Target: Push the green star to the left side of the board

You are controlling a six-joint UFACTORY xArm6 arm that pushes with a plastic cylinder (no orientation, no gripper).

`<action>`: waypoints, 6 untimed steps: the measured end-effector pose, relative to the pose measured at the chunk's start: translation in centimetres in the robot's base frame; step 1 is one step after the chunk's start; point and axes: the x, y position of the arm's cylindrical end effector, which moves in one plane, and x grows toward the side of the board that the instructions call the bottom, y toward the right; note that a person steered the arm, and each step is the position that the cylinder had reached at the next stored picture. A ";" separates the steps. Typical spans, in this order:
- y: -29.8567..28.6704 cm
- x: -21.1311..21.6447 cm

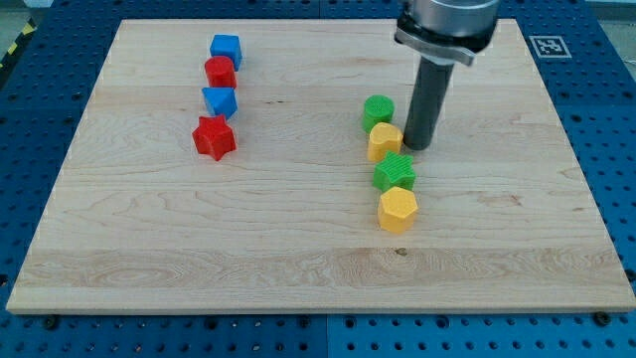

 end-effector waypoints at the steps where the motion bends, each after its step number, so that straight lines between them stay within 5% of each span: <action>1: 0.2 3.1; 6: -11.3 4.9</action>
